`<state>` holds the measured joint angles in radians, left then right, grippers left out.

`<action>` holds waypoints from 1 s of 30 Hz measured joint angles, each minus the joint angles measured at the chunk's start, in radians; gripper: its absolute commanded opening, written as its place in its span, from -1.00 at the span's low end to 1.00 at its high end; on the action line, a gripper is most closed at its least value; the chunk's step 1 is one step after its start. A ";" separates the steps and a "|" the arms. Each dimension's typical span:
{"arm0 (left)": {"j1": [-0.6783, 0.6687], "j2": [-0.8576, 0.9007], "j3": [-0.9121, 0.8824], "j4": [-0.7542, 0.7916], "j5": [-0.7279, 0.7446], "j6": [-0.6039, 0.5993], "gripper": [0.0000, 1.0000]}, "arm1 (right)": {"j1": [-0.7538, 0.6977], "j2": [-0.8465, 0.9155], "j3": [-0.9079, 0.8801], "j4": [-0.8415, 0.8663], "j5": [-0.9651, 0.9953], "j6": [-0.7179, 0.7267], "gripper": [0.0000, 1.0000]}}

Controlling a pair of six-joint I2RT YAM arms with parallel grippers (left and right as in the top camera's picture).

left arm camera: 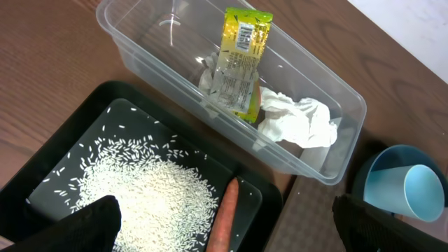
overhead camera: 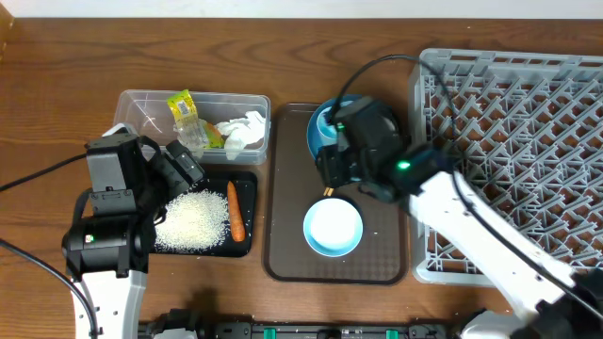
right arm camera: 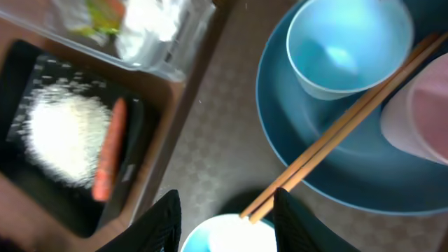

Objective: Sort waste into correct bins and load items into the dishwasher rack
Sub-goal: 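Move right gripper over the blue plate toward the wooden chopsticks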

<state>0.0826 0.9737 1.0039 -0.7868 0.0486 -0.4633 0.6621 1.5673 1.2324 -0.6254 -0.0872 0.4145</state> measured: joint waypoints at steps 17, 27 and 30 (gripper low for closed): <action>0.000 0.000 0.000 0.000 0.000 0.000 0.98 | 0.037 0.235 0.000 0.169 0.061 0.002 -0.18; 0.000 0.000 0.000 0.000 0.000 0.000 0.98 | 0.039 0.306 0.000 0.227 0.097 -0.135 -0.14; 0.000 0.000 0.000 0.000 0.000 0.000 0.98 | 0.039 0.306 0.000 0.229 0.110 -0.184 -0.13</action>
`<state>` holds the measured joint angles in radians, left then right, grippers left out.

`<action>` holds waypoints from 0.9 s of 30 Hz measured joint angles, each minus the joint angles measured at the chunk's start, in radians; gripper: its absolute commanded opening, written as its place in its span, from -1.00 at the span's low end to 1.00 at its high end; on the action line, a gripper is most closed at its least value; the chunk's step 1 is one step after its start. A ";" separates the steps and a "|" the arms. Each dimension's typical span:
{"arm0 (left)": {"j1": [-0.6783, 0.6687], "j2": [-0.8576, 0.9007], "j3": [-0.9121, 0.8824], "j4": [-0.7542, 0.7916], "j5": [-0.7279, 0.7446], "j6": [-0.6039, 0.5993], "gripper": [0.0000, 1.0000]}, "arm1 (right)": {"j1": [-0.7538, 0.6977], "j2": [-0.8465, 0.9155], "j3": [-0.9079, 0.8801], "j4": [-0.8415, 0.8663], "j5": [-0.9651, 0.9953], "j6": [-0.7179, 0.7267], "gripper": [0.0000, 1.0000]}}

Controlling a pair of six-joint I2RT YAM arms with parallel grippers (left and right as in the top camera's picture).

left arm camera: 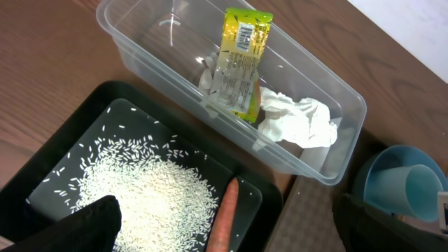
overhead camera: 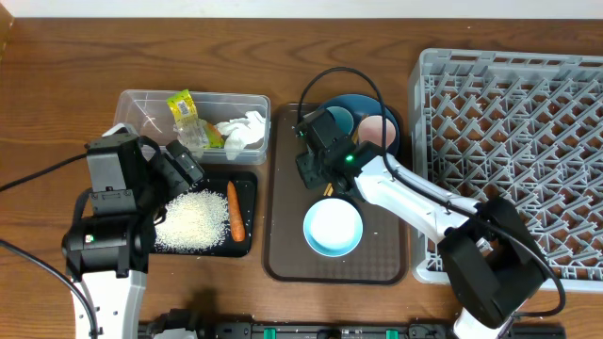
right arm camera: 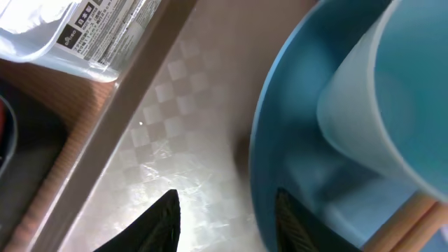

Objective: Sort waste into correct bins and load items into the dishwasher rack
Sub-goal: 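Move right gripper over the blue plate toward the wooden chopsticks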

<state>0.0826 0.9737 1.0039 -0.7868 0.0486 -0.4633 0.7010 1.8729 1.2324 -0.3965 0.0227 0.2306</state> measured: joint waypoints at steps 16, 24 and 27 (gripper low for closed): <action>0.000 0.000 0.000 0.000 0.000 0.000 0.98 | 0.000 0.000 0.000 -0.018 -0.009 -0.099 -0.14; 0.000 0.000 0.000 0.000 0.000 0.000 0.98 | 0.030 0.000 0.000 -0.030 -0.037 -0.106 -0.13; 0.000 0.000 0.000 0.000 0.000 0.000 0.98 | 0.059 0.000 0.000 -0.030 -0.033 -0.107 -0.12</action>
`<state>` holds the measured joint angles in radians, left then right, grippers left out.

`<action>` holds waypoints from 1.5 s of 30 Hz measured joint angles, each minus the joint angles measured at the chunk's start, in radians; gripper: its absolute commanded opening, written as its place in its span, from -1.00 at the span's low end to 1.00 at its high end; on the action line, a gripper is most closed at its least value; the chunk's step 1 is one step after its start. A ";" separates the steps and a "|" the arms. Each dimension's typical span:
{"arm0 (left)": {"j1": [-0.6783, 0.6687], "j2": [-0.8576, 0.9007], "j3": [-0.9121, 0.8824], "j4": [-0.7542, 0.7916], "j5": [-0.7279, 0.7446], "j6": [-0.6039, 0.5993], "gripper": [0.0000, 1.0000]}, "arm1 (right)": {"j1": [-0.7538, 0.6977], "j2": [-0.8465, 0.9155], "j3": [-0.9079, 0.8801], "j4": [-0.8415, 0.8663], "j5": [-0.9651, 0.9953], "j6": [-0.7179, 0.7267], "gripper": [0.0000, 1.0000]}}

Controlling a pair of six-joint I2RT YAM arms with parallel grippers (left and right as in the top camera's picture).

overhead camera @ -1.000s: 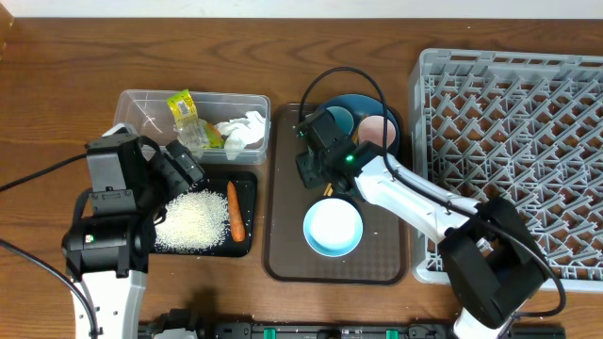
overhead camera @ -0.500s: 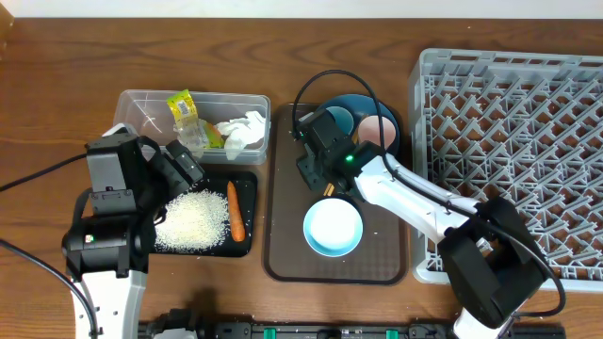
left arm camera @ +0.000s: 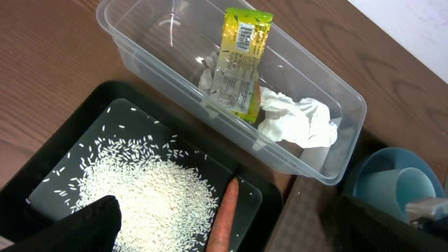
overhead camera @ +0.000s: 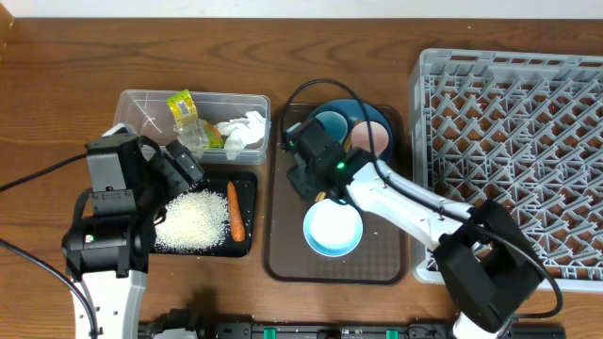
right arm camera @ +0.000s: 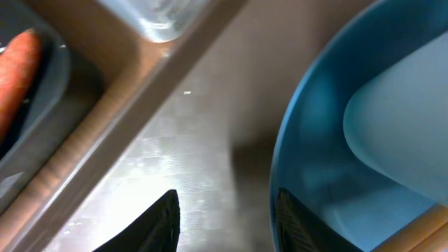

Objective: Sort waste into correct bins and load items into the dishwasher rack
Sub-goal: 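Move right gripper over the blue plate toward the wooden chopsticks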

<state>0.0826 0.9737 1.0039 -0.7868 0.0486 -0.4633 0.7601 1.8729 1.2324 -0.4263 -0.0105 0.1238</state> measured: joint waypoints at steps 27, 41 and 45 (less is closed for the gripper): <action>0.000 0.000 0.000 0.000 0.000 0.000 0.98 | 0.018 -0.118 0.002 -0.133 0.034 -0.032 -0.03; 0.000 0.000 0.000 0.000 0.000 0.000 0.98 | 0.018 -0.124 0.002 -0.151 0.026 0.023 -0.03; 0.000 0.000 0.000 0.000 0.000 0.000 0.98 | 0.018 -0.124 0.002 -0.159 0.001 0.026 -0.03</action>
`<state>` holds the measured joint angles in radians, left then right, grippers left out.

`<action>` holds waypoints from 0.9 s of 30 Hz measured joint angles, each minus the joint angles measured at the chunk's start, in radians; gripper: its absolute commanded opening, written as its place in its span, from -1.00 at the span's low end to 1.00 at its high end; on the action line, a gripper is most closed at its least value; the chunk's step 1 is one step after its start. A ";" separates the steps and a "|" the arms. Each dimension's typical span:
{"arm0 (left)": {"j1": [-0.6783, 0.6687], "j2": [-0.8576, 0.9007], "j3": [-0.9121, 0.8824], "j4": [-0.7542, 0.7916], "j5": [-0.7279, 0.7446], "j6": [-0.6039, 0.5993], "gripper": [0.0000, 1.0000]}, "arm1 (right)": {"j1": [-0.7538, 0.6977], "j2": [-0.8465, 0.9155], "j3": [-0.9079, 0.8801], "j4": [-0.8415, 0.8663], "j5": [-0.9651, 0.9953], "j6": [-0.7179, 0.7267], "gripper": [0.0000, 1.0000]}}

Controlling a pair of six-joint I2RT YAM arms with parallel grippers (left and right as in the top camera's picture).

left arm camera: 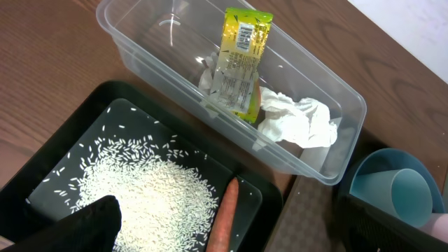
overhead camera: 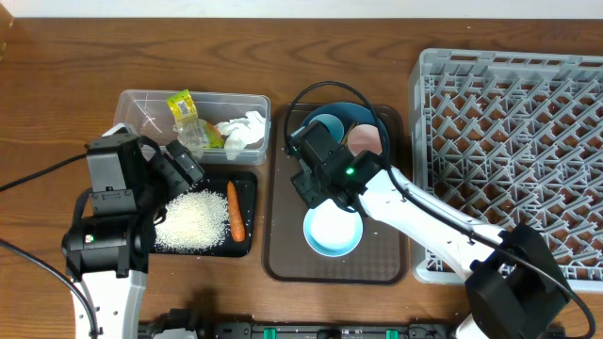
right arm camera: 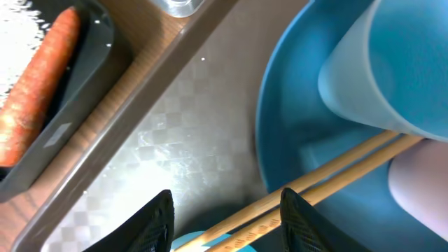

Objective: Sort waste into correct bins and load items into the dishwasher rack
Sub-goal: 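Move right gripper over the blue plate toward the wooden chopsticks, then grasp one wooden chopstick with right gripper and lift it upright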

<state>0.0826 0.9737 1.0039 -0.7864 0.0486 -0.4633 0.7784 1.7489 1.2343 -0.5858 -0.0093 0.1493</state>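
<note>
A brown tray (overhead camera: pixel 283 254) holds a blue plate (right arm camera: pixel 294 140) with a light blue cup (right arm camera: pixel 392 70) and a pink cup (right arm camera: pixel 423 185) on it. A pair of wooden chopsticks (right arm camera: pixel 315 183) slants from the plate onto a blue bowl (overhead camera: pixel 332 229). My right gripper (right arm camera: pixel 227 220) is open and low over the tray, with the chopsticks' lower end lying between its fingers. My left gripper (left arm camera: pixel 224 234) hangs open over the black tray (left arm camera: pixel 63 140) of rice (left arm camera: pixel 147 185) and a carrot (left arm camera: pixel 222 213).
A clear bin (overhead camera: pixel 141 102) at the back left holds a yellow wrapper (left arm camera: pixel 238 63) and crumpled tissue (left arm camera: pixel 301 119). The grey dishwasher rack (overhead camera: pixel 509 151) fills the right side. Black cable loops over the plate (overhead camera: pixel 325 87).
My right gripper has shifted from the plate's left rim toward the bowl, and the chopsticks now lie between its open fingers. The left arm has not moved.
First my right gripper hovered open over the plate's near edge with the chopsticks in sight. Then it was close down at the plate's left rim, and stayed there. Now it straddles the chopsticks near the bowl. The left gripper stayed open over the rice throughout.
</note>
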 measured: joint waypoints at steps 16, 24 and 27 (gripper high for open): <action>0.000 0.000 0.000 0.000 0.000 0.000 0.98 | 0.008 0.003 -0.042 0.002 -0.043 0.000 -0.03; 0.000 0.000 0.000 0.000 0.000 0.000 0.98 | 0.008 0.012 -0.063 -0.086 -0.043 0.001 0.01; 0.000 0.000 0.000 0.000 0.000 0.000 0.98 | 0.006 0.012 -0.063 -0.121 -0.043 0.001 0.04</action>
<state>0.0826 0.9737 1.0039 -0.7864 0.0486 -0.4633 0.7845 1.7611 1.1709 -0.7063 -0.0521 0.1501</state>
